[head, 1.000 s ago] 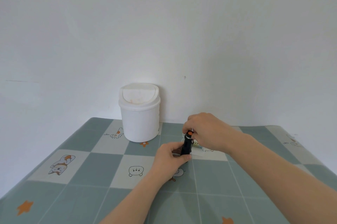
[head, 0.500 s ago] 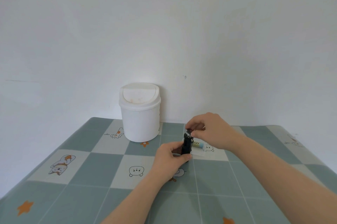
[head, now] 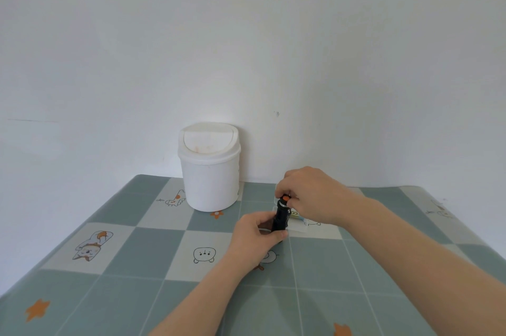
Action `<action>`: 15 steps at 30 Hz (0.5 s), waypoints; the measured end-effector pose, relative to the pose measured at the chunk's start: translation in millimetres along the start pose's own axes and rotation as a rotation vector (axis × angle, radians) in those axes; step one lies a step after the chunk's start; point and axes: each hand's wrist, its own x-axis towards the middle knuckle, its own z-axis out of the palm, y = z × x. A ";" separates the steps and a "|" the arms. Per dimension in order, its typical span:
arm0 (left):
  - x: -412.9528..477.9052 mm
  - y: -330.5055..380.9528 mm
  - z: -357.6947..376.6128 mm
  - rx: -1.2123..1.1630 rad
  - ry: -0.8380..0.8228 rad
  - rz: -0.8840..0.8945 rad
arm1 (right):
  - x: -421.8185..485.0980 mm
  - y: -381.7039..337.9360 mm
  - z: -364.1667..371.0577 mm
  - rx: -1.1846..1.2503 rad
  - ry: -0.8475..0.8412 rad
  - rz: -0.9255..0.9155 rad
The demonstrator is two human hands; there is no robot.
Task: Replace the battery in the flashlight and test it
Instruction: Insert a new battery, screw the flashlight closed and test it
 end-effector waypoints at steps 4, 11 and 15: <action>0.3 0.8 0.4 0.010 0.001 0.000 | -0.7 -0.9 -1.9 -0.031 -0.012 -0.016; 2.3 -2.0 0.2 0.022 -0.003 0.001 | 0.8 -1.3 0.7 -0.077 -0.011 -0.056; 1.8 -3.6 0.1 0.020 -0.033 -0.021 | -0.1 -1.4 -3.9 -0.038 -0.036 -0.030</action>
